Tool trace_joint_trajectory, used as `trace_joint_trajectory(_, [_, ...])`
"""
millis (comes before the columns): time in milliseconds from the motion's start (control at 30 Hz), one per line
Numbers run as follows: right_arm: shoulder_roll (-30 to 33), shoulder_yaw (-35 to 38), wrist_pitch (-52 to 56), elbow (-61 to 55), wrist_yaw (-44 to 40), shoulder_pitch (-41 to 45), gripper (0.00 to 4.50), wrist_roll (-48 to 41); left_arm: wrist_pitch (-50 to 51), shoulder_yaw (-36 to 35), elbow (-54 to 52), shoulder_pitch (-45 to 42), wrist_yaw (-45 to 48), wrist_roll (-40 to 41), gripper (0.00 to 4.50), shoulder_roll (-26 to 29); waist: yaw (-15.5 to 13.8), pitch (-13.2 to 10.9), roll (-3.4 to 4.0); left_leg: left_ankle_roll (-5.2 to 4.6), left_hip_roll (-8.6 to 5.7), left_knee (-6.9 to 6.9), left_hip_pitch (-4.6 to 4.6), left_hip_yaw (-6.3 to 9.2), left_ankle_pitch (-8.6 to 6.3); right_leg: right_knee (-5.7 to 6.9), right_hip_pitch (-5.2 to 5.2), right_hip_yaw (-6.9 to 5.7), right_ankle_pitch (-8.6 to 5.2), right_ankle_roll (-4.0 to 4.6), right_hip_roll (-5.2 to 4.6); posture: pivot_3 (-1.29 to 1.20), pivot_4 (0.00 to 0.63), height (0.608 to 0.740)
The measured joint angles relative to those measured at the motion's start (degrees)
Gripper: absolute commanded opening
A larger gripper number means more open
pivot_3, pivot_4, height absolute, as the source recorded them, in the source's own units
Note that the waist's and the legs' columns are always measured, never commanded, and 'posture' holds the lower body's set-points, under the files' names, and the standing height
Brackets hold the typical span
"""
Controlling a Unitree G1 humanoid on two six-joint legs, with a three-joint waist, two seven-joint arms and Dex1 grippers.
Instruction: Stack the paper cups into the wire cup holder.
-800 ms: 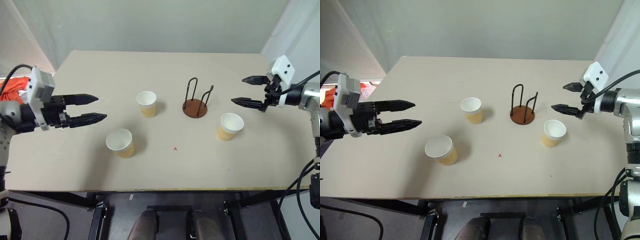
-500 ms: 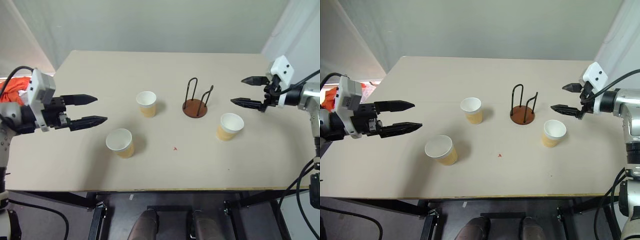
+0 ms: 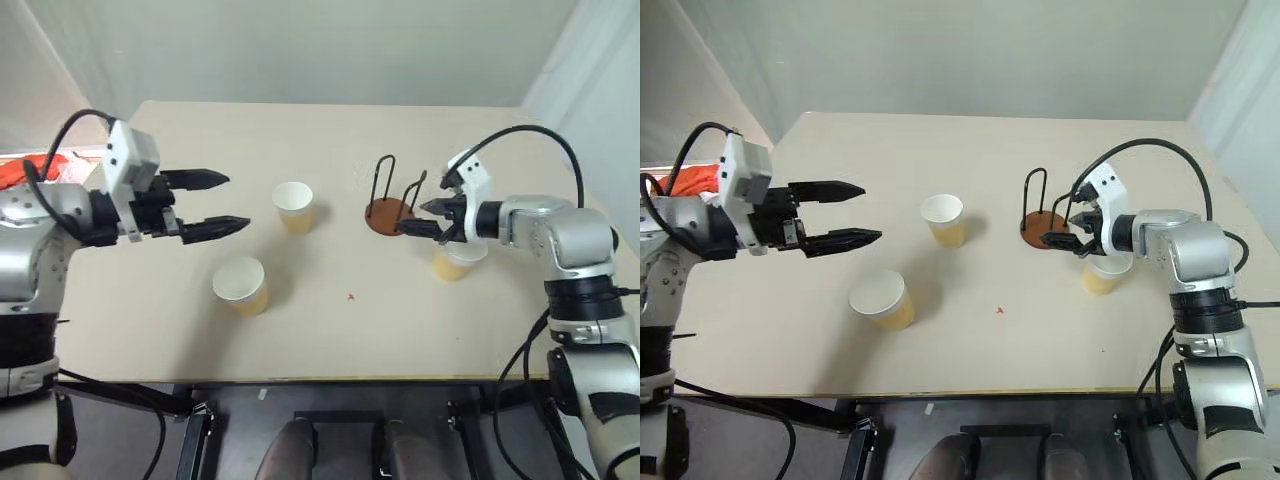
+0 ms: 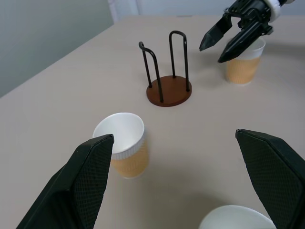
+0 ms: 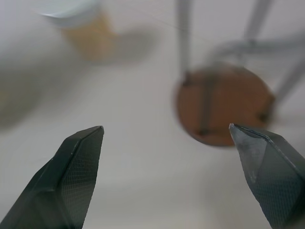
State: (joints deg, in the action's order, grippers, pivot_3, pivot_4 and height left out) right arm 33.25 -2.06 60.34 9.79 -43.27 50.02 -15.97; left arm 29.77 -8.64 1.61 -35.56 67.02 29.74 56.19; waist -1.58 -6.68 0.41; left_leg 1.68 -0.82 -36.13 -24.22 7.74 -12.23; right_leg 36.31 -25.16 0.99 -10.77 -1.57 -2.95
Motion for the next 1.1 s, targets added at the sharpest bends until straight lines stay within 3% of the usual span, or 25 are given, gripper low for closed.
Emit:
trace_joint_trajectory(433, [-7.06,2.16,-7.20,8.68,4.09,4.84,4.50,-0.01,0.71,0.67,-3.29,-0.30,-1.21,-0.19,4.49,-1.02,0.29,0.00,0.00,0.13,0.26,0.01,-0.04,-0.01,-0.06,0.03,-0.14,-0.01,0.11,-0.05,0.23,0.00,0.150,0.740])
trace_joint_trajectory(533, [-8.09,1.96,-10.17,12.17,4.82,5.80,3.96,0.66,0.80,0.61,-3.86,-0.05,-1.46,-0.17,4.50,-1.02,0.29,0.00,0.00,0.19,0.37,0.01,-0.04,-0.01,-0.09,0.03,-0.16,-0.01,0.15,0.01,0.34,0.00,0.150,0.740])
trace_joint_trajectory(933, [-8.23,0.96,-11.36,14.04,4.10,6.81,0.02,1.55,1.63,0.46,-4.57,0.78,-2.43,0.06,4.50,-0.94,0.22,0.00,0.00,0.34,0.54,0.01,-0.07,-0.01,-0.13,0.08,-0.26,-0.01,0.14,0.07,0.52,0.00,0.150,0.740])
trace_joint_trajectory(1100, [-2.69,-3.86,-4.10,-5.78,-5.68,-1.94,0.02,-4.26,4.06,0.43,-5.14,0.62,1.03,2.45,4.50,1.04,0.03,0.02,-0.03,0.92,0.60,0.00,-0.19,-0.03,0.07,-0.07,-0.25,-0.10,0.10,0.14,0.59,0.00,0.150,0.740])
